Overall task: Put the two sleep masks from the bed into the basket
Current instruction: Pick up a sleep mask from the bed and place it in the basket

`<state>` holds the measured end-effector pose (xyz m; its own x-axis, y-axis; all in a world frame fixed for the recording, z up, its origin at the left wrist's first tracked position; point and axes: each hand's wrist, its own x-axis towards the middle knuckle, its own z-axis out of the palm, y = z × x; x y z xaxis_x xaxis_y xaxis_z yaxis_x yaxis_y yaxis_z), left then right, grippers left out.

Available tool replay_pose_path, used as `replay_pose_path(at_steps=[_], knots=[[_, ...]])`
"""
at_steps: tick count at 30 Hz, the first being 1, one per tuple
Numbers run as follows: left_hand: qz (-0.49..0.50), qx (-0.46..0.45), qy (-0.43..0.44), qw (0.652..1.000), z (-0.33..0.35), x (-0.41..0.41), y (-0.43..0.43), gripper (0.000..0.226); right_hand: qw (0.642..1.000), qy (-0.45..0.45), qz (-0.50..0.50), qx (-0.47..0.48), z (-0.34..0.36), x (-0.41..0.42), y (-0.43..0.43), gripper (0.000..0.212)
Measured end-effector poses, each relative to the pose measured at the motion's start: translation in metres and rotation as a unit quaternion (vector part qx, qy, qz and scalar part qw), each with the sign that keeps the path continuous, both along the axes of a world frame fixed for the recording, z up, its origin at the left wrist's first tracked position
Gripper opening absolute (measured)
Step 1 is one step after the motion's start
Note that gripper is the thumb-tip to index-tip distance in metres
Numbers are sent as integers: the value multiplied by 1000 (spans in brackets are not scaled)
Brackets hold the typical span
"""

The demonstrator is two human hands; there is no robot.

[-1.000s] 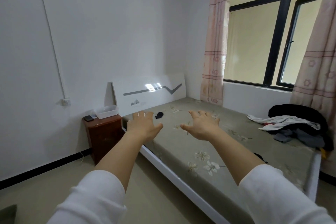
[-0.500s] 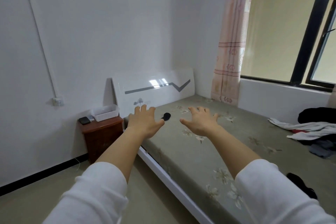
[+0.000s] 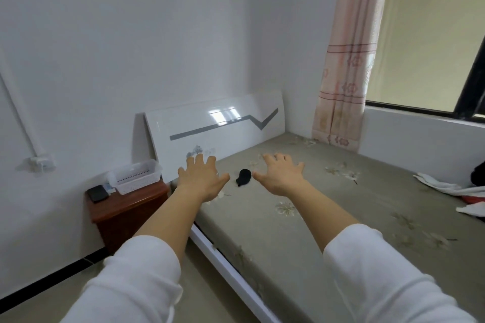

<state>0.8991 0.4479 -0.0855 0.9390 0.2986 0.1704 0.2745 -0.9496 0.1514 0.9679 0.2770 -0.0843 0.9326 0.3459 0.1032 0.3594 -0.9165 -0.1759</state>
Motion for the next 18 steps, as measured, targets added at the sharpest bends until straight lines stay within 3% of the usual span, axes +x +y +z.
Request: replay_pose_path(at_steps=[18], knots=[[-4,-77,38,996,-72,404,126,63,998,36,-18,-51,-56,391,126,64]])
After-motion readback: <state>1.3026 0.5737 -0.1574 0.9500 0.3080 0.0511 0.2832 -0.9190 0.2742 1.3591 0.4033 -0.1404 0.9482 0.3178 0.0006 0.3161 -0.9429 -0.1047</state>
